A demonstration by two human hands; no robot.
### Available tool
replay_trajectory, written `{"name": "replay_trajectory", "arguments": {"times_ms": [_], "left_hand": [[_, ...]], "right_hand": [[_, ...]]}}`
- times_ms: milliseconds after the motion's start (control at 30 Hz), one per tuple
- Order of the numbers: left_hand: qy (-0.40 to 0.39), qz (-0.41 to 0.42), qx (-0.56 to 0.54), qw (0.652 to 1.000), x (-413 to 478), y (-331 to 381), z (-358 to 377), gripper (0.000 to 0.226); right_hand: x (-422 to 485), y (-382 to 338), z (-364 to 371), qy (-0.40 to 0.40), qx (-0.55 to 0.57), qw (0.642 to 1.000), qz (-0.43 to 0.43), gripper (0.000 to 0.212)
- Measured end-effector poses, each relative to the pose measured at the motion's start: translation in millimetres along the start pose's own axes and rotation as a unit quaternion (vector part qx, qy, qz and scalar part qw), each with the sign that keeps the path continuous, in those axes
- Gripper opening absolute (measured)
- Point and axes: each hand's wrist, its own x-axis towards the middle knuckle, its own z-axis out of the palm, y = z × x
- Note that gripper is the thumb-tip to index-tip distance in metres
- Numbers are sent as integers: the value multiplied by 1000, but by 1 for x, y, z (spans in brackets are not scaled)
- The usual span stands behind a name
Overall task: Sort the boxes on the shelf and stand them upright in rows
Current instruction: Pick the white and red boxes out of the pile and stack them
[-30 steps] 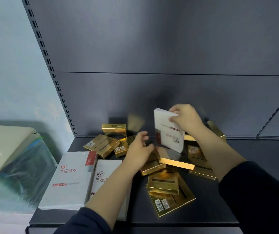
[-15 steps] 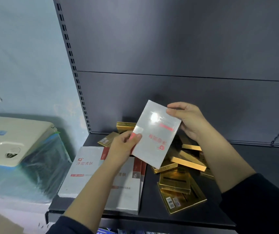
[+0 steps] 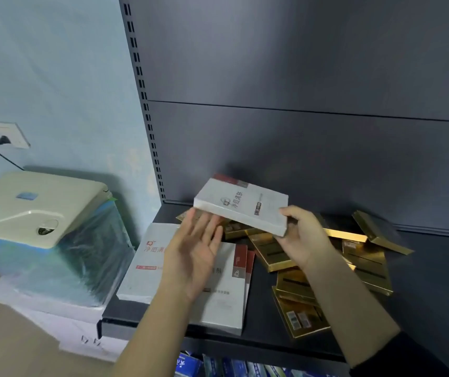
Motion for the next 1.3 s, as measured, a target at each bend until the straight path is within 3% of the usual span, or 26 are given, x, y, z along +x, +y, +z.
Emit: {"name": "replay_trajectory", "arguments": {"times_ms": [100, 200, 267, 367, 500, 600, 733, 767, 833, 900, 1067, 1167, 1300], "left_hand": [[-24, 10, 103, 994, -6, -25, 12, 87], [80, 53, 243, 965, -6, -32, 20, 76], [115, 83, 323, 936, -4, -24, 12, 70], [108, 74, 441, 888, -9, -5, 5, 62], [47, -9, 521, 852, -28, 14, 0, 56], [83, -59, 635, 766, -40, 13, -7, 46], [130, -16, 774, 620, -53, 5, -17, 41], [133, -4, 811, 570, -55, 3, -20, 45], [145, 28, 852, 503, -55, 1, -24, 49], [152, 58, 867, 472, -53, 1, -29, 48], [129, 97, 881, 445, -48, 0, -43, 40], [95, 111, 896, 419, -48, 0, -52, 50], [42, 89, 922, 374, -50, 5, -66, 60]], "right_hand": [[-17, 33, 2, -60, 59, 996, 1, 40], [-32, 61, -2, -68, -26, 997, -7, 53], [-38, 68, -6, -40, -108, 993, 8, 45], [-38, 68, -11, 13, -144, 988, 58, 14], [-34, 68, -20, 31, -304, 952, -13, 36], [-41, 77, -25, -13, -419, 907, -42, 46], [-47, 106, -30, -16, -522, 852, -36, 57], [-47, 111, -29, -12, -532, 846, -39, 58], [-42, 115, -28, -2, -538, 841, -54, 56], [-36, 115, -27, 4, -556, 828, -72, 53], [-24, 119, -22, 28, -610, 786, -99, 43], [-23, 124, -18, 42, -594, 794, -118, 46], [-33, 140, -13, 6, -472, 877, -93, 70]]}}
